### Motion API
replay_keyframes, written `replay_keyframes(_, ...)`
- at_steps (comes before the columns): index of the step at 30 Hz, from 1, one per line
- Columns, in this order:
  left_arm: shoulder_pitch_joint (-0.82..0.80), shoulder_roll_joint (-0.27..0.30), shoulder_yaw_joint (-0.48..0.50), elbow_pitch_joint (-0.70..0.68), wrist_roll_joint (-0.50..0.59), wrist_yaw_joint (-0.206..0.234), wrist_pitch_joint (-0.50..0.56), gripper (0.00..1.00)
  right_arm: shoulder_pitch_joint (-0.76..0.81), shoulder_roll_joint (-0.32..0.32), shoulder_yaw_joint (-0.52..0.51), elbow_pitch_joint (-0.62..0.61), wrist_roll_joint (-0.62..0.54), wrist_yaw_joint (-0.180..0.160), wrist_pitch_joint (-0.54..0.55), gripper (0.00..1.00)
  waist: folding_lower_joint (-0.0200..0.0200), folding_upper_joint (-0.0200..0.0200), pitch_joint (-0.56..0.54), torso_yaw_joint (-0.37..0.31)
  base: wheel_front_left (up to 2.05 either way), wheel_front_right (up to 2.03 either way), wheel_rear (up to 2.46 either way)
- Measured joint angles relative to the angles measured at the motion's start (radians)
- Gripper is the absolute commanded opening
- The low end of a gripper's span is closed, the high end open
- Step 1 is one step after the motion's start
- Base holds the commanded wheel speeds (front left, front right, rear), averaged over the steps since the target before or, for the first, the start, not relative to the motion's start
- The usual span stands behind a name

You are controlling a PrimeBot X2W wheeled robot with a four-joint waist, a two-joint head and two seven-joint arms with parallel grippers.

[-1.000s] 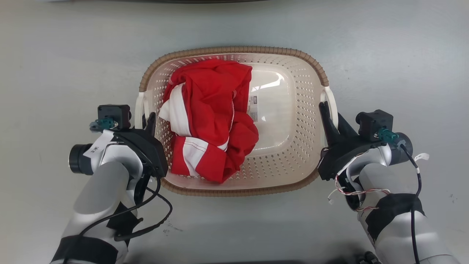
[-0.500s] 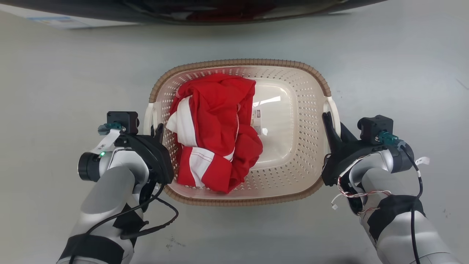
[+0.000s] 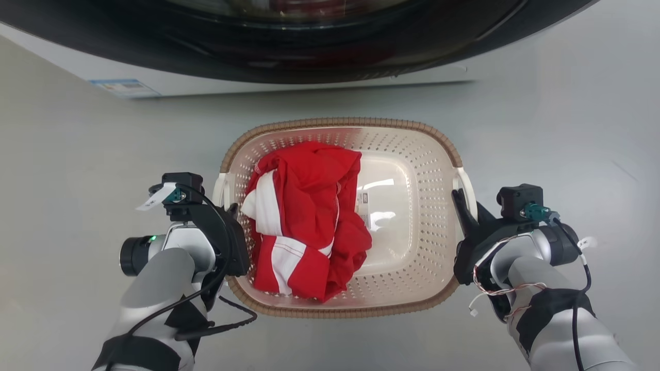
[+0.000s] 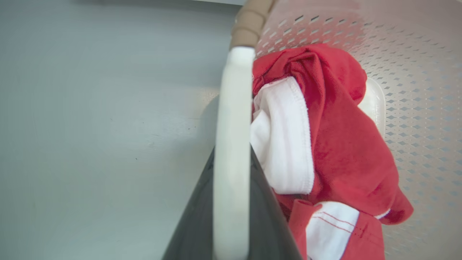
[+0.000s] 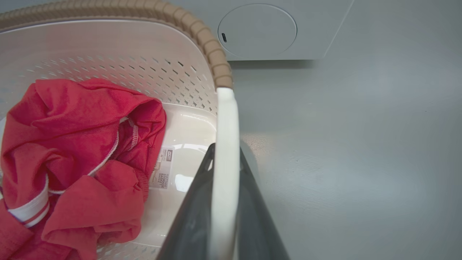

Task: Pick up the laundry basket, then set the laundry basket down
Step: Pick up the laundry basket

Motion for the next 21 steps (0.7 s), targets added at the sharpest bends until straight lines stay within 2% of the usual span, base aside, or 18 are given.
replay_keyframes(13, 0.072, -0.007, -0.006, 0.028, -0.029, -0.008, 0.084, 0.00, 0.056, 0.013, 0.037, 0.076, 0.037, 0.004, 0.045, 0.00, -0.0001, -0.0001, -0.172, 0.004, 0.00, 0.00, 0.00)
replay_keyframes(21, 0.124, -0.007, -0.029, 0.033, -0.086, -0.008, 0.145, 0.00, 0.104, 0.014, 0.066, 0.084, 0.058, 0.004, 0.082, 0.00, -0.0002, 0.0000, -0.283, 0.008, 0.00, 0.00, 0.00)
